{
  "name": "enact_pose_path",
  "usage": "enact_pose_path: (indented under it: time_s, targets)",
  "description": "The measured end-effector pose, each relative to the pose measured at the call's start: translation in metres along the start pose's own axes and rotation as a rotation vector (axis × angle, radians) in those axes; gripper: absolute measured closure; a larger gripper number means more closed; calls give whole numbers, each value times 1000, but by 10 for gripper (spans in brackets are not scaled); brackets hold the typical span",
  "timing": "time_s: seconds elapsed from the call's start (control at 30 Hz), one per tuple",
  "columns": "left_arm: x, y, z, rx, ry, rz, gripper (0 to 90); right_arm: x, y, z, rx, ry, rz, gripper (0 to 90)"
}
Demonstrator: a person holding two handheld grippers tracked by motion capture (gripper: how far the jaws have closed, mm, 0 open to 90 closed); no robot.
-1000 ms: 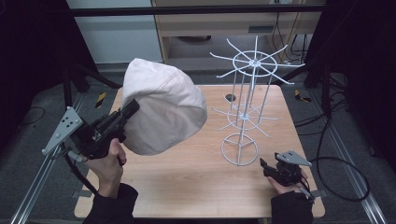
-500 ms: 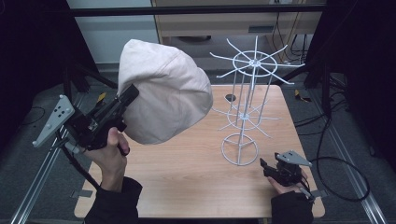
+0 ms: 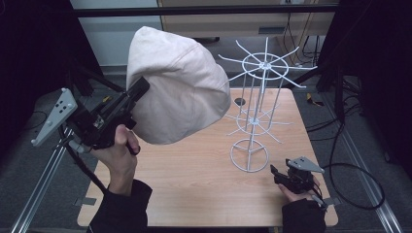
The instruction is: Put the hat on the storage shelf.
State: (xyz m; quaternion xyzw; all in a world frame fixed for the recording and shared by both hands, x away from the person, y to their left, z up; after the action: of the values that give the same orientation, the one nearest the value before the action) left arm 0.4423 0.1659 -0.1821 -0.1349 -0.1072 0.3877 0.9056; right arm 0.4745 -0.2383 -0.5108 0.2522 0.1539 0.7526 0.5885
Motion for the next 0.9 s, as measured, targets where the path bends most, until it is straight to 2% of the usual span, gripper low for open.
enact_pose_path:
  time_s: [0.17,0.37,0.57,0.67,0.9]
  targets:
    - [-3,-7,2,0,-6,-6,887,0,0,0,-3,-1,0,370]
    - [-9,-24,-4,26,-7,-20,887,1,0,0,0,-3,3,370]
    - [-12,-42,-19,60,8,-33,887,0,0,0,-1,0,3,370]
    - [-14,-51,-31,86,20,-42,887,0,0,0,-2,0,5,370]
    - [-11,-54,-47,107,37,-55,885,0,-1,0,2,2,8,370]
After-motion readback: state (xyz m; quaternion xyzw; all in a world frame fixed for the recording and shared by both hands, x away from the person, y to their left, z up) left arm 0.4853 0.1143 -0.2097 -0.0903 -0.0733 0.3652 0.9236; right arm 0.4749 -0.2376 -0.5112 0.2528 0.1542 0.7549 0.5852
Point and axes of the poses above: each handheld gripper's, and its own axes: y roughly backward along the jaws, z roughly out of its top, x roughly to its left, the point moved 6 cm from there along -y, roughly forward along the jaws, and after that the axes turned 15 degrees about -y, right-handed, at the moved point
